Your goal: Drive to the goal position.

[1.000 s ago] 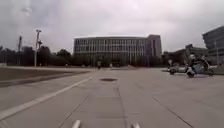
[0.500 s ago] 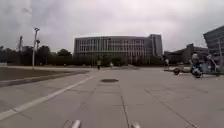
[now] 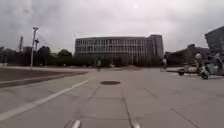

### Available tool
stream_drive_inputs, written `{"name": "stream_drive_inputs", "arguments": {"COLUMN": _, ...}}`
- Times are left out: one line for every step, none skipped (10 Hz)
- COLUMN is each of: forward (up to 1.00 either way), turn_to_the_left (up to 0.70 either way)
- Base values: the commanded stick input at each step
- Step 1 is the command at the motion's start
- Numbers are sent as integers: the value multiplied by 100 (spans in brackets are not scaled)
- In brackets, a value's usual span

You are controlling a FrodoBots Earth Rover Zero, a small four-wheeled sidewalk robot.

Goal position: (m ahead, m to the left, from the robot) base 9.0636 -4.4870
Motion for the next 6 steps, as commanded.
{"name": "stream_drive_inputs", "arguments": {"forward": 85, "turn_to_the_left": -34}}
{"name": "stream_drive_inputs", "arguments": {"forward": 85, "turn_to_the_left": -34}}
{"name": "stream_drive_inputs", "arguments": {"forward": 85, "turn_to_the_left": -33}}
{"name": "stream_drive_inputs", "arguments": {"forward": 85, "turn_to_the_left": -28}}
{"name": "stream_drive_inputs", "arguments": {"forward": 85, "turn_to_the_left": 0}}
{"name": "stream_drive_inputs", "arguments": {"forward": 85, "turn_to_the_left": 0}}
